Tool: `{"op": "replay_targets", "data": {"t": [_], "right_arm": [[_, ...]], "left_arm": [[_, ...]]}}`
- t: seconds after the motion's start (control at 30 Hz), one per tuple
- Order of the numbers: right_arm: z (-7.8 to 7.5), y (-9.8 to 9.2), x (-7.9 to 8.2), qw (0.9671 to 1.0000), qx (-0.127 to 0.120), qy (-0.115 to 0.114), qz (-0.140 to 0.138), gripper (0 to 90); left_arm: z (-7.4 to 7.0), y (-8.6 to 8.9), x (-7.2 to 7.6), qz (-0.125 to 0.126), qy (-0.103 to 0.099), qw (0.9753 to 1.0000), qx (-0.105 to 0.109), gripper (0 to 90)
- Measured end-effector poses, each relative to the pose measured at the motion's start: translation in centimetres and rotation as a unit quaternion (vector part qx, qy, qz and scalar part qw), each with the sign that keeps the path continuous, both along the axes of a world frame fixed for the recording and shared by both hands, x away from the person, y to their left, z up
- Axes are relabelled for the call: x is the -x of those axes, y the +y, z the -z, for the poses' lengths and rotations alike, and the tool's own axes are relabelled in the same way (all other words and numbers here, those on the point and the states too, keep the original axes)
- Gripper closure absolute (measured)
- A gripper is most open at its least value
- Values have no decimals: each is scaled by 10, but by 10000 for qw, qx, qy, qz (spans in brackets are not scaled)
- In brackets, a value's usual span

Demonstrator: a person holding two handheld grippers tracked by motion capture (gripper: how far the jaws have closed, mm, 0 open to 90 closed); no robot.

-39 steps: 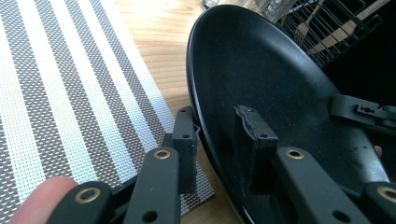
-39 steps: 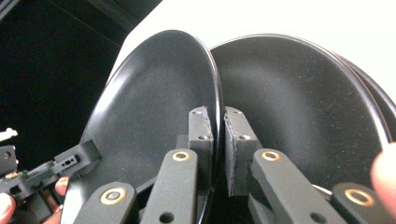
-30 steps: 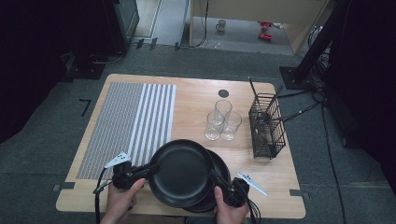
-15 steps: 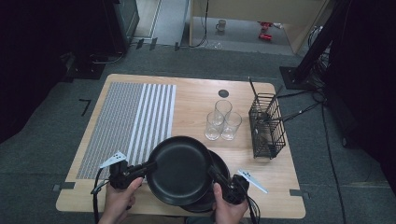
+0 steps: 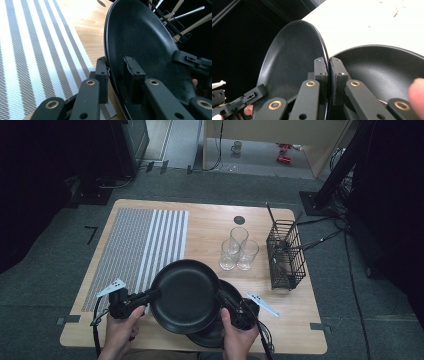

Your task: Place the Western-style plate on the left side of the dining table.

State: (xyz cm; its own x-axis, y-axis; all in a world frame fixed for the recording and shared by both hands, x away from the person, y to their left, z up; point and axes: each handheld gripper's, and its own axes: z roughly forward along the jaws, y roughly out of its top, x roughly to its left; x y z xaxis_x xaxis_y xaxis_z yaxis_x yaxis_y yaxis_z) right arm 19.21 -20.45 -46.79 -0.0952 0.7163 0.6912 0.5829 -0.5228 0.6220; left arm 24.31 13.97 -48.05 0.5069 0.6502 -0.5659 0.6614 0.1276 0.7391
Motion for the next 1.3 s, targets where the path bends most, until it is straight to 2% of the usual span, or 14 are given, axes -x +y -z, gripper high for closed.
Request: {"op": "replay_targets", "data": {"t": [0.37,0.87,1.13,1.3], "right_arm": [[-6,16,-18,9999,39,-16,-149,860],[-10,43,-50,9993,77,9,-366,860],[-13,53,-65,9988,139,-44,-470,859],[-13,56,-72,9985,163,3,-513,859]], "left_arm": [[-3,17,-8,-167,-1,9999,31,760],[-5,44,-23,-406,23,9992,62,759],[-7,53,-32,-507,3,9987,61,758],[-5,56,-36,-556,27,9984,67,757]]}}
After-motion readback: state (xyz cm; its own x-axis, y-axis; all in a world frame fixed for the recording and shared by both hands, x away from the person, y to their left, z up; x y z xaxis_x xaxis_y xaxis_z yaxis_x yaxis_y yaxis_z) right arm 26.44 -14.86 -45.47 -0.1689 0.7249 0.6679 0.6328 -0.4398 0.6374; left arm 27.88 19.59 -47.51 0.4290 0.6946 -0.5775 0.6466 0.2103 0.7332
